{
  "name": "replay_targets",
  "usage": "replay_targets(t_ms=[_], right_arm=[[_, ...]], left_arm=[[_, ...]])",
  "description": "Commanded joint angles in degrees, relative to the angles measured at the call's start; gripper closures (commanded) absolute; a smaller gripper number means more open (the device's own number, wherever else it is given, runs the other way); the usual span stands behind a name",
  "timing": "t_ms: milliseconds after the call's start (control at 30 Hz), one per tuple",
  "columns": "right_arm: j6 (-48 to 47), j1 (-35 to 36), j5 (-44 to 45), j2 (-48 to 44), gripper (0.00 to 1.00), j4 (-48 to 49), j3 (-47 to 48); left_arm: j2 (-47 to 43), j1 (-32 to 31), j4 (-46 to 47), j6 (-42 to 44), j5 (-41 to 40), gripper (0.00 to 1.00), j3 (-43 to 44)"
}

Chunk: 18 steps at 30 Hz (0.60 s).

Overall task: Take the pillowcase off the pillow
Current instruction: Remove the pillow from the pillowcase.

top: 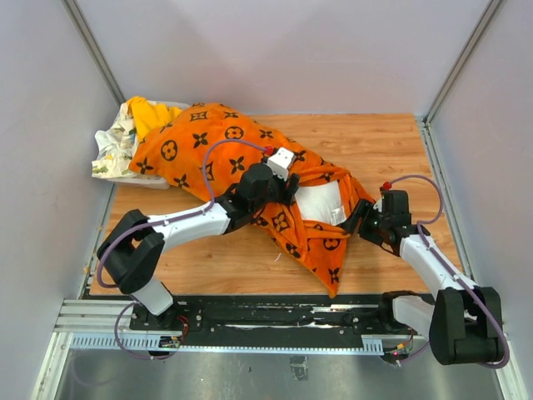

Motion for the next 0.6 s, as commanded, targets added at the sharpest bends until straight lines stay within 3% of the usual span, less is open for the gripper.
replay_targets(t_ms=[0,167,367,567], right_arm=[[0.5,-0.5,1.3,0.9,0.27,-5.3,-2.1],[-0.2,5.8,8.6,-4.8,0.18,-9.4,1.4],[-4.1,9.9,10.2,-12.7,0.1,-10.2,10.5],[-3.2,9.9,8.2,-13.4,0.07,1.1,10.4]], left_arm=[[-2.4,5.3,-5.9,-0.8,-6.1,0.3,-5.1],[-4.0,6.9,-5.0,-2.9,-3.0,0.3,-6.5],[-2.5,6.8,-4.6,-5.7,3.8,0.31,-5.0],[-0.8,6.6,-5.7,-6.1,4.2,0.31,-3.2]])
